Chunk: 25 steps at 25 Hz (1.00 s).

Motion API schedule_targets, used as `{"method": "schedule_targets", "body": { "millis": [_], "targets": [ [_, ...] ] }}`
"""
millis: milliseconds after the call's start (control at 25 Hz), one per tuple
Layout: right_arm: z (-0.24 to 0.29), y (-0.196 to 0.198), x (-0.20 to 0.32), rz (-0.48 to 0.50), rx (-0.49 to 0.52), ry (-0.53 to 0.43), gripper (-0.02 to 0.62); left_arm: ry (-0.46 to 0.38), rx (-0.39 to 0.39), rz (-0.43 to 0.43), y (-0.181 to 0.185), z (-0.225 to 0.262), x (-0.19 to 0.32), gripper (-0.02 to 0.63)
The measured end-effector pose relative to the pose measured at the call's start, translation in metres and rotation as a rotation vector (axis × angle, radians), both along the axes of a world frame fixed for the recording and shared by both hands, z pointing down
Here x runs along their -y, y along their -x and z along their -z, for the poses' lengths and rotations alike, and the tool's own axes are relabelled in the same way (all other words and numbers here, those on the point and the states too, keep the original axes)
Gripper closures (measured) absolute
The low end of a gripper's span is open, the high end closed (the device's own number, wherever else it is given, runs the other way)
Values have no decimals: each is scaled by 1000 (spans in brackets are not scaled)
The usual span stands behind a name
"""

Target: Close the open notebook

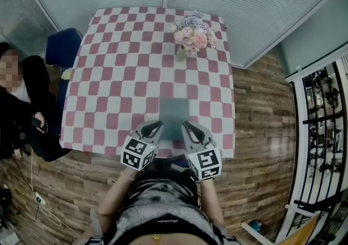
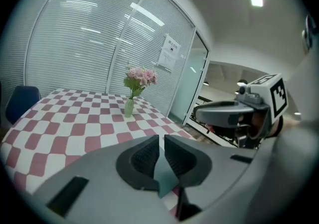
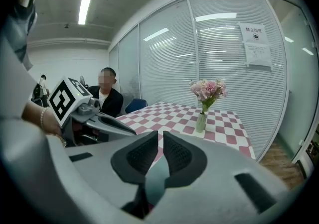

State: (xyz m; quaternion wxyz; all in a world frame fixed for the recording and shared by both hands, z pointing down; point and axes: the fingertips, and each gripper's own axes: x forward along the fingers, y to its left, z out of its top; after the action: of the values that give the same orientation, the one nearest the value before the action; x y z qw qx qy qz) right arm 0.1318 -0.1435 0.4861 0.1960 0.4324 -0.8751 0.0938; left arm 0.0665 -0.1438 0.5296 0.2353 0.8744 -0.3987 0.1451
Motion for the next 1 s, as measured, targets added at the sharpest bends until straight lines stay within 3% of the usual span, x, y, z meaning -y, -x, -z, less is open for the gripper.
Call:
{"method": "schedule_targets", "body": {
  "millis": [640,1000],
  "targets": [
    [42,45,0,105,68,-111,569,-97,-56,-11,26,71,-4,578],
    [90,64,0,182,111,-201,581,-241,-43,-19,38,111,5,578]
  ]
}}
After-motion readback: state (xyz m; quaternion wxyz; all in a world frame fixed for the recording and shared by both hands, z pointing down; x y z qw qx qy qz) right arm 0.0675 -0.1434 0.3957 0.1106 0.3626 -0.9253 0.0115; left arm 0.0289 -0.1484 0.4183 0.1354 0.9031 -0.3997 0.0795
